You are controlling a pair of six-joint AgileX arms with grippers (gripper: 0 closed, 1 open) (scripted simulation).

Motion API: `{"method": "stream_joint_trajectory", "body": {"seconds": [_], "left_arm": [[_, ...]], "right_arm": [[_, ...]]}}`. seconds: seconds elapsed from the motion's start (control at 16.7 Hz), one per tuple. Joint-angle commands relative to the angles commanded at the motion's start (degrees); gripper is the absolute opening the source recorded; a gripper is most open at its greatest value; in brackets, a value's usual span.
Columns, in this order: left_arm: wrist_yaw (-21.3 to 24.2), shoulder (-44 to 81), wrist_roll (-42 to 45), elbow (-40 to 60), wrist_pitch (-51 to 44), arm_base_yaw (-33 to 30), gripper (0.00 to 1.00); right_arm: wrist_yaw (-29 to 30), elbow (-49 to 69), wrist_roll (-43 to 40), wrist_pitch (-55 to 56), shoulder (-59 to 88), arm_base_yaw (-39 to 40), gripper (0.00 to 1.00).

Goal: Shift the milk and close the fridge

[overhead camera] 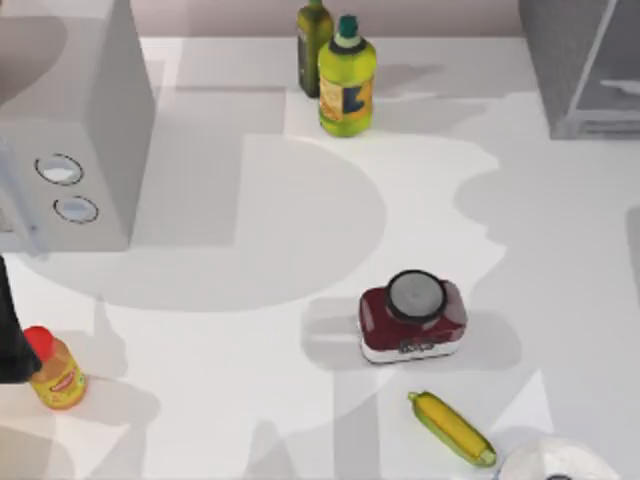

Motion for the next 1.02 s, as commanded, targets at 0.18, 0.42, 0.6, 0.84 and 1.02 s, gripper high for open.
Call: {"method": "stream_joint_trajectory", "body": {"seconds": [0.18,0.42,0.6,0.84,1.02], "left_arm": [[0.00,0.00,0.00,0.00,0.00,0.00,1.00],[0.00,0.00,0.00,0.00,0.00,0.00,1.00],[0.00,0.00,0.00,0.00,0.00,0.00,1.00],[0.00,0.00,0.00,0.00,0.00,0.00,1.00],[0.00,0.00,0.00,0.00,0.00,0.00,1.00]], "right_arm": [[-0.05,-0.92,0.07,-0.29,-1.75,0.25,1.00],[0.24,-6.82,0.48,-2.38,-12.24,1.27,1.00],[1.00,-14.11,0.67,-5.08,-24.52,2.15,1.00],[2.49,-26.68,0.37,-9.93,-45.62,3.53,1.00],[3.64,-37.52,-0.11,-14.25,-64.53,4.77,1.00]]}}
